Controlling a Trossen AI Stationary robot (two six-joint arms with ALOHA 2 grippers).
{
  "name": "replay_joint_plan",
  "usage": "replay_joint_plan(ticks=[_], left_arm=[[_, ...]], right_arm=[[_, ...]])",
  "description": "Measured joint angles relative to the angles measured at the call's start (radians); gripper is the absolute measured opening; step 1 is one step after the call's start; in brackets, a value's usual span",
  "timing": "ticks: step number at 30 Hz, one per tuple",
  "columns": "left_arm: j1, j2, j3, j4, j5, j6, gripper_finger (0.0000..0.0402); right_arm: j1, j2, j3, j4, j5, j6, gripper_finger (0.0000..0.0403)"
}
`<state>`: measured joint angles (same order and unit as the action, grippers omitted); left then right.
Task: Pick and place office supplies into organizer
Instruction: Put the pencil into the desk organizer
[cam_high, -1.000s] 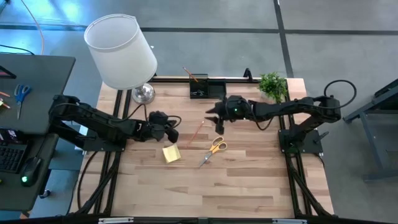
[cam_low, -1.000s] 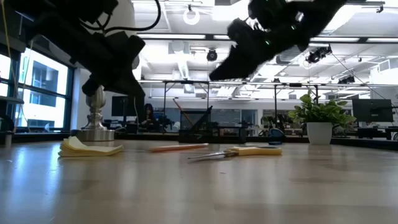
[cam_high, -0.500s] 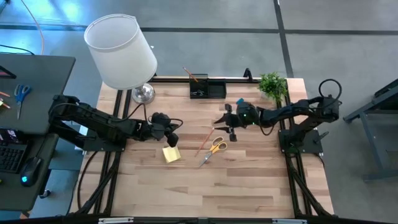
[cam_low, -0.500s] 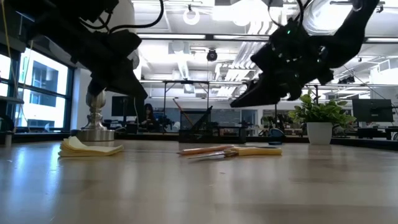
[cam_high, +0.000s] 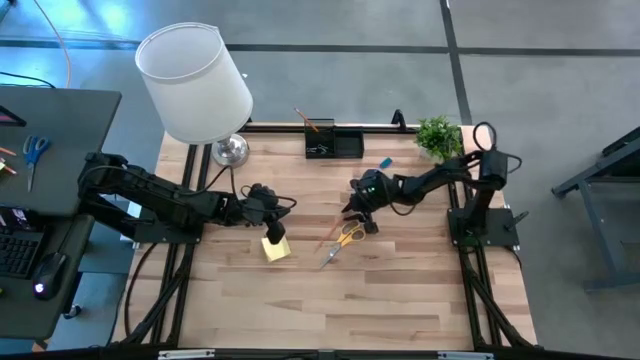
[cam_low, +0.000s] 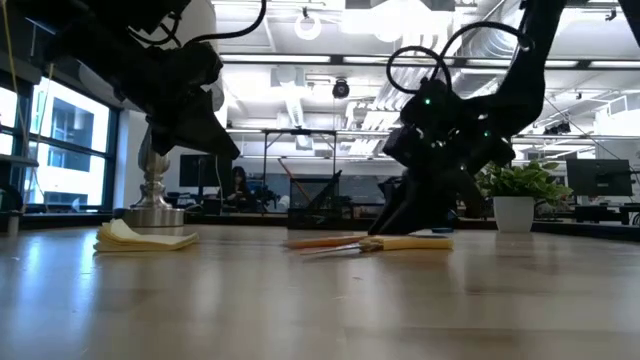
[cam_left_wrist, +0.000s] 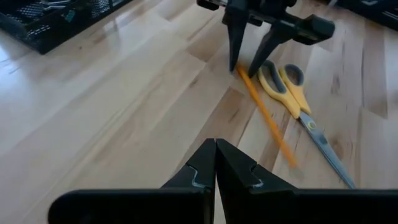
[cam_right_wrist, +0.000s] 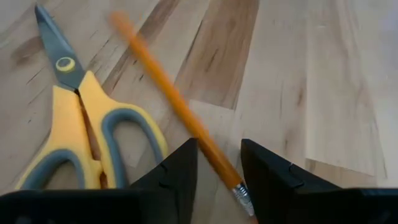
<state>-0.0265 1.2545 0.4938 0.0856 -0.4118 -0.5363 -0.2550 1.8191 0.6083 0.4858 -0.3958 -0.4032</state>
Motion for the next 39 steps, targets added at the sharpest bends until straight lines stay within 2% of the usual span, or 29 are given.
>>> replay_joint_plan(ticks=[11,20,22,32,39], left_arm=[[0.0,0.0,0.0,0.002,-0.005,0.009,0.0001],[0.0,0.0,0.0,0.002,-0.006,0.007,0.0001],[0.0,0.0,0.0,0.002,-0.006,0.006,0.0001],[0.0,0.0,0.0,0.005,-0.003,0.013,0.0001],[0.0,0.0,0.0,0.092,0.032,0.146,0.0001]], right_arm=[[0.001,0.006,0.0,-0.003,0.03,-0.019,0.011],[0.007,0.005,0.001,-0.026,0.033,0.005,0.0019],[0.012,0.005,0.0,-0.021,0.033,0.016,0.0009],[0.061,-0.006,-0.002,0.014,0.116,0.047,0.0005],[0.066,-0.086,-0.003,-0.019,0.118,0.108,0.0003]])
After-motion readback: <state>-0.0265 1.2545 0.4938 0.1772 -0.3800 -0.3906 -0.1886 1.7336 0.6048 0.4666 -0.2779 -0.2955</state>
